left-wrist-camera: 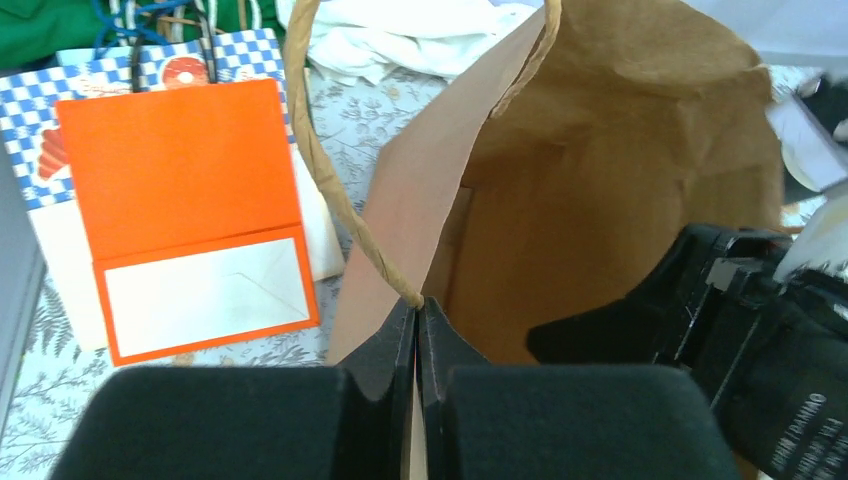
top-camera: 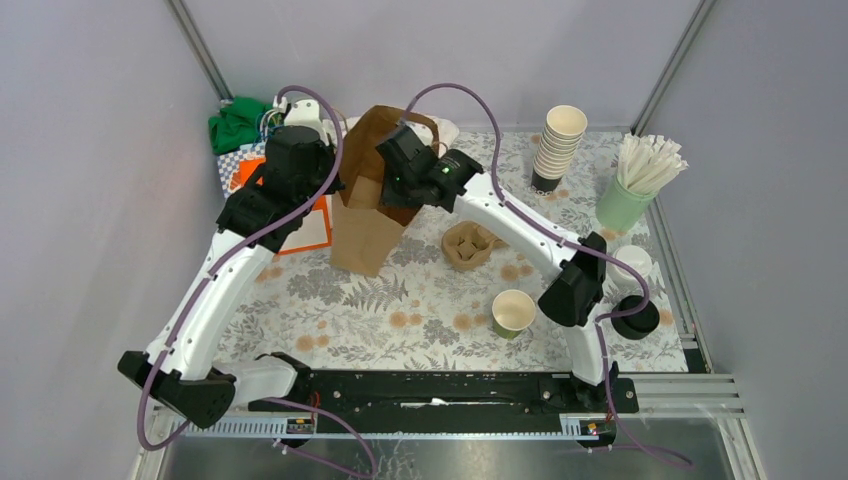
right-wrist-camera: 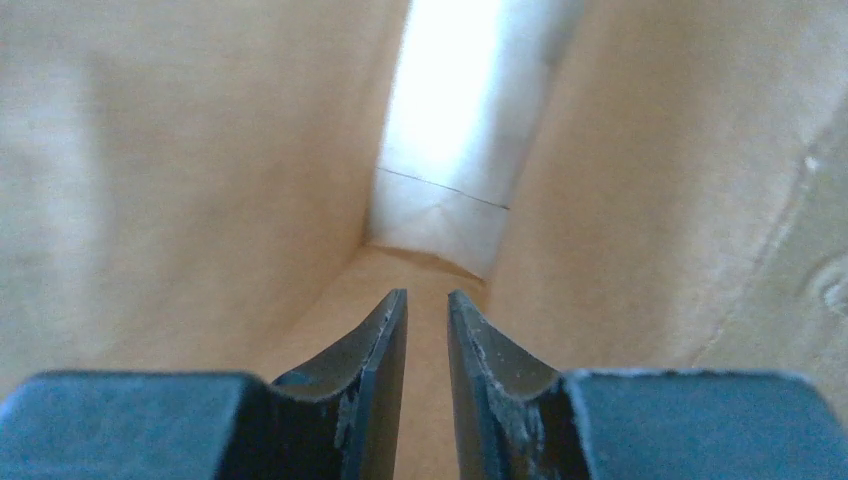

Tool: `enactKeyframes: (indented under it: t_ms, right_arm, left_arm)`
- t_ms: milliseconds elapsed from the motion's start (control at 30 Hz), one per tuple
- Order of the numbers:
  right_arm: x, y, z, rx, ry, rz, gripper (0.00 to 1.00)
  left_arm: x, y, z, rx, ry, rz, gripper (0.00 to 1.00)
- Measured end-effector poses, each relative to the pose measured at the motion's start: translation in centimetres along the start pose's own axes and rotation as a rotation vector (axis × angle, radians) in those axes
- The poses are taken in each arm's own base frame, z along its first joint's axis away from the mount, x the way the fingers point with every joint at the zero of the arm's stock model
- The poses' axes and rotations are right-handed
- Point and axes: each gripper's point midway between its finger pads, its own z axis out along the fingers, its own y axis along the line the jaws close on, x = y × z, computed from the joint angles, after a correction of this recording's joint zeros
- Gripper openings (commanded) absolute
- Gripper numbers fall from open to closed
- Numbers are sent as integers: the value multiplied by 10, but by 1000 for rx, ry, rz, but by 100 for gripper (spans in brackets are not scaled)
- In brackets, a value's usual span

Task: Pack the takeout coffee
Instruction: Open the takeout bag, then place the takeout bag at the center of the board.

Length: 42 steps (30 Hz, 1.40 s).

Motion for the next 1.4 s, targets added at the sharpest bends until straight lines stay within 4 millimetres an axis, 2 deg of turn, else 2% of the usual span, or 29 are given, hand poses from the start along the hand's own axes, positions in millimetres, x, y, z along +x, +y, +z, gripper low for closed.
enactKeyframes:
  t_ms: [100,200,267,333,500,567,700,800,933,1033,1133,1200,1300,1400]
  right_arm:
    - [-12,31,-17,-137,0,-32,35]
    - [-36,65,-48,-287,-49,-52,52]
    - [-47,80,-64,-364,-83,-70,62]
    - [-51,85,-75,-404,-101,-92,67]
    - [-54,86,-100,-473,-132,-153,71]
    - [-57,87,-116,-508,-160,-179,72]
    - [-68,82,-162,-588,-255,-239,77]
    - [-78,70,-202,-617,-354,-275,82]
    - [-90,38,-232,-547,-474,-286,85]
    - [-85,4,-229,-436,-503,-296,87]
    - [-68,-30,-205,-307,-451,-318,89]
    - [-54,-55,-181,-213,-383,-337,89]
    - [-34,-95,-145,-83,-271,-356,87]
    - [-12,-135,-115,23,-159,-381,84]
  left_arm:
    - [4,-10,4,48,23,7,5]
    - [7,-13,6,63,36,10,5]
    - [8,-15,6,69,40,11,5]
    - [8,-15,6,70,40,12,5]
    - [7,-9,10,58,44,6,4]
    - [7,-1,15,41,52,-5,5]
    - [10,16,27,-5,75,-23,5]
    - [10,29,32,-28,85,-40,5]
    - [9,47,41,-53,97,-73,6]
    - [7,60,52,-66,106,-102,6]
    - [5,65,67,-58,116,-126,9]
    - [-1,64,79,-36,119,-142,23]
    - [-6,58,93,3,115,-158,52]
    - [-5,56,94,13,121,-166,63]
